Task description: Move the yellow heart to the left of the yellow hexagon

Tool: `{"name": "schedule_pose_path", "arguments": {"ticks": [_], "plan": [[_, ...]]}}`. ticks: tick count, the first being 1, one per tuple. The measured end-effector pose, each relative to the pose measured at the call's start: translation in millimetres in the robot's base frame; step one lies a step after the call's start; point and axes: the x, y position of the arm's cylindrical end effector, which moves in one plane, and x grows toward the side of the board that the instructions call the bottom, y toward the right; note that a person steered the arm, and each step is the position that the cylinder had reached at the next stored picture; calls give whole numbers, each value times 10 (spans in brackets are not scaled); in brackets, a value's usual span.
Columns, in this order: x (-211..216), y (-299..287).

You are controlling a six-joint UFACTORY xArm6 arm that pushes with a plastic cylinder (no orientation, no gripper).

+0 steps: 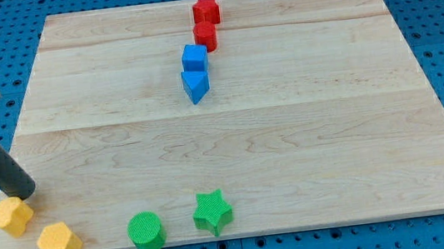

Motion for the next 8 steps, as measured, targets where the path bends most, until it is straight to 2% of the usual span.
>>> {"name": "schedule_pose_path", "arguments": {"ticks": [8], "plan": [[279, -96]]}}
